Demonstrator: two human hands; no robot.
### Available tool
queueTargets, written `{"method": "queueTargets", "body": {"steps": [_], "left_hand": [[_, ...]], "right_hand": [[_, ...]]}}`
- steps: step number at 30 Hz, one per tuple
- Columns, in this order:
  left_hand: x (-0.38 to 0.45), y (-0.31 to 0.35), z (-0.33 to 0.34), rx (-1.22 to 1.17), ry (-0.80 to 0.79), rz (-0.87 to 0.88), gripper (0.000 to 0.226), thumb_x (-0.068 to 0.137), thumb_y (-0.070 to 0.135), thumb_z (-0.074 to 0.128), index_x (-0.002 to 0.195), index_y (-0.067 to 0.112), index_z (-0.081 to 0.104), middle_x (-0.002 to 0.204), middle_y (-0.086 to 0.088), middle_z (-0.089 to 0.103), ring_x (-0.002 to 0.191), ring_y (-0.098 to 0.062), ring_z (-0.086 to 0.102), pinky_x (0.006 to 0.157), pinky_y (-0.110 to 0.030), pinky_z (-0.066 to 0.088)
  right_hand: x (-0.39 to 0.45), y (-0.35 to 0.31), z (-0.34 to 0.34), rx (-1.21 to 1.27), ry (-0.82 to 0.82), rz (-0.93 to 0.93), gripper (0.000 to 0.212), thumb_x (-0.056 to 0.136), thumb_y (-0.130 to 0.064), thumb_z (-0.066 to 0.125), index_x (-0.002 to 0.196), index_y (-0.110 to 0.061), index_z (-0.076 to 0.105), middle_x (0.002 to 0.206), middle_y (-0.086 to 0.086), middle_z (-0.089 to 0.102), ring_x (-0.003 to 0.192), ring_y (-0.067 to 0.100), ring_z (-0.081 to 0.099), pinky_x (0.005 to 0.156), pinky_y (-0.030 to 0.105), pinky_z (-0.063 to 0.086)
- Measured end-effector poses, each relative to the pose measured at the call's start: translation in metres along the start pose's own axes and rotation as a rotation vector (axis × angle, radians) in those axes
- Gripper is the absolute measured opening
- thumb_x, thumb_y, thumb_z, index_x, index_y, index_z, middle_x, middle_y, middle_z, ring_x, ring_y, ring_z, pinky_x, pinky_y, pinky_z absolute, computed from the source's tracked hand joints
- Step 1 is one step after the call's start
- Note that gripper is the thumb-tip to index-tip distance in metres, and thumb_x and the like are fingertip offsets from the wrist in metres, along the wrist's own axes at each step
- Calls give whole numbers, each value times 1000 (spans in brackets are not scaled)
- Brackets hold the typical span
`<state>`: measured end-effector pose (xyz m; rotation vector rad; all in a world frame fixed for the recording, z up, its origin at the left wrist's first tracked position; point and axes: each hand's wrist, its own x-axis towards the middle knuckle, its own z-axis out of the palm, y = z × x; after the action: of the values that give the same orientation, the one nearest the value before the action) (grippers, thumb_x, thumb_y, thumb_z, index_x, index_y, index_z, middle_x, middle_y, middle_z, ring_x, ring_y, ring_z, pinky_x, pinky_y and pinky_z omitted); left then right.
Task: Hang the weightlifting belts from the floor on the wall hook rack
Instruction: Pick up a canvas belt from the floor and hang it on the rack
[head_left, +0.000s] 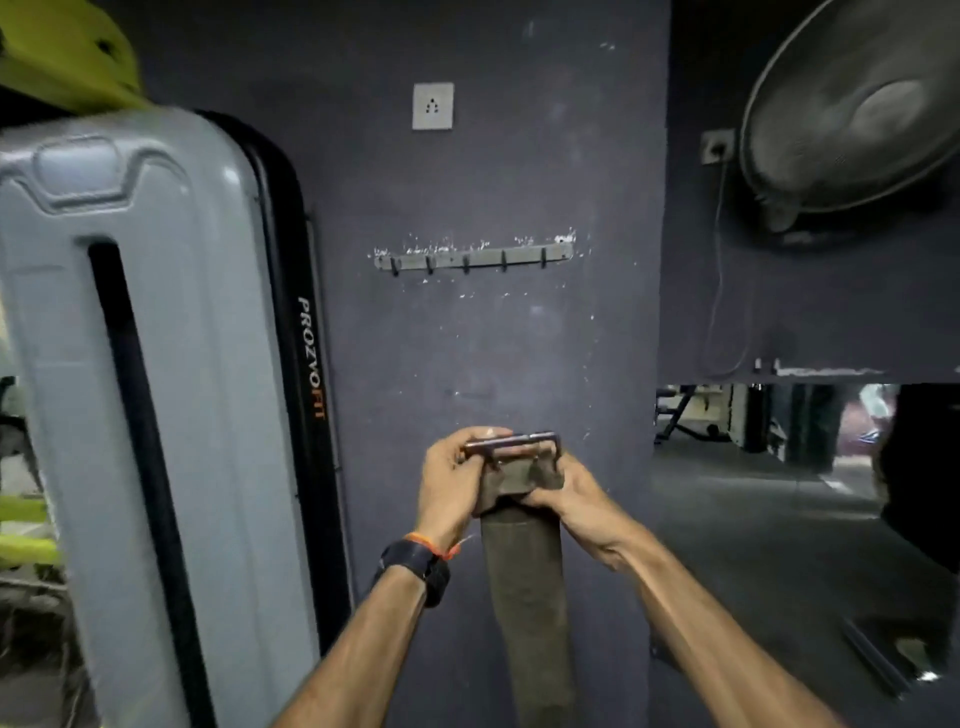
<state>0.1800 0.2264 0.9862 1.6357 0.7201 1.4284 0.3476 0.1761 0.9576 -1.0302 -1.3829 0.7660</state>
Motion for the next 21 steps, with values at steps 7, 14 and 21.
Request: {"method": "queueTargets", "body": {"steps": [7,14,21], "left_hand": [[82,-7,64,161,139,-10,47,117,32,41,86,6,64,61,-8,77,57,-15,69,64,-32,56],[181,-7,100,95,-13,-52,30,116,12,43,107,3,71,55,-1,71,51,-8,67,60,-25,56],[277,22,98,-22,-229,83,11,107,9,67,114,15,72,88,-7,79,62,1,72,51,-20,60]], "right_hand": [[53,5,-67,23,-31,-56,39,66,-18,68,104,-22,57,97,-3,65,96,14,57,80,27,46],[145,-15,-112,-109,275,-250,29,106,-35,67,81,-20,69,74,-2,72,64,8,61,63,28,48],[249,-40,-138,-134,587,-342,24,106,-34,67,87,-20,73,69,-5,74,61,-2,63,68,28,49]]}}
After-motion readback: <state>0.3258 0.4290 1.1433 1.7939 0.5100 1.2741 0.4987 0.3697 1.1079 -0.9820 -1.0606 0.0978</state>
